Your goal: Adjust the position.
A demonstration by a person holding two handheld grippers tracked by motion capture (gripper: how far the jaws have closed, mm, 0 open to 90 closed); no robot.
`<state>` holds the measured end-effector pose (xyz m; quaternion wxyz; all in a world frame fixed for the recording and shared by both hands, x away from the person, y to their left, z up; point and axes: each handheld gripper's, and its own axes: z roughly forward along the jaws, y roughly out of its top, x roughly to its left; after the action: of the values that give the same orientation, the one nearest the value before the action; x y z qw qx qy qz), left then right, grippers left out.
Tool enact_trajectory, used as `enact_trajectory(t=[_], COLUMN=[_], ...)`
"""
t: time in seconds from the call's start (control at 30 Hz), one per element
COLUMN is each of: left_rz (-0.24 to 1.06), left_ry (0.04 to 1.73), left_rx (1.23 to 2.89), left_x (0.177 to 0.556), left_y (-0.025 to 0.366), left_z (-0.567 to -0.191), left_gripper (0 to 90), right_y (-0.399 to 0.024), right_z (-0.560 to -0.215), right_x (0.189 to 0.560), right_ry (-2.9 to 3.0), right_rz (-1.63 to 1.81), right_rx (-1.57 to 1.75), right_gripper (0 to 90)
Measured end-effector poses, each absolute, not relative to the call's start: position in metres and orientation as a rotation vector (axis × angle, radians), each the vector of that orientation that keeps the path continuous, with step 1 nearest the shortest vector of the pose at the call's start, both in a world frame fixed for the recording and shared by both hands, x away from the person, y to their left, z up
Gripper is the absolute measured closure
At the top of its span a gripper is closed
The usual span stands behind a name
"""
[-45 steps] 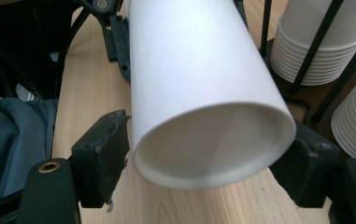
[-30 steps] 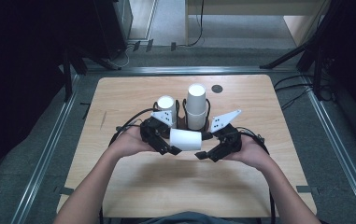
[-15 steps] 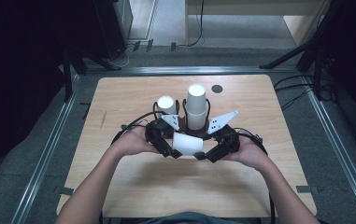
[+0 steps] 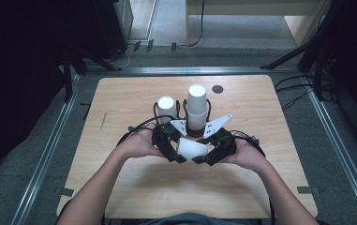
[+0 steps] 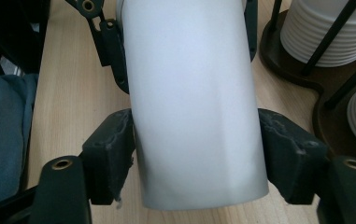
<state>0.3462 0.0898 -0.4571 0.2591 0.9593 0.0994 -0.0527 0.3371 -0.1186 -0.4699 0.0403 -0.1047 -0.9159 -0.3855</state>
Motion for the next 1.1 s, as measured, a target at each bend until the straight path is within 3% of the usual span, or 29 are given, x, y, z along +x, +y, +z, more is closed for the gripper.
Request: enact_trajectory(t=[0.3,0.5,1.1], left_rz=[-0.148,-0.142,-0.158], left_ry=[0.256,0.330,0.391], left_rx=[2.577,2.498,2.282], left_x=[0.345,0.349,0.347], left_y=[0.093,0.099,0.112], left_z=[-0.456,-0.453,-0.452], left_gripper=[21.3,8.3,8.6], right_y=[-0.118,-0.123,-0.130], right_z=[-0.468,-0.464,-0.459], right_x=[0.335,0.337,0.338], right_ry=[-2.804,-2.810,-2.770], right_rz=[-1.173,-1.215,-1.303], right_rx=[-0.278,-0.304,-0.325], right_gripper=[33.7,33.6,33.2])
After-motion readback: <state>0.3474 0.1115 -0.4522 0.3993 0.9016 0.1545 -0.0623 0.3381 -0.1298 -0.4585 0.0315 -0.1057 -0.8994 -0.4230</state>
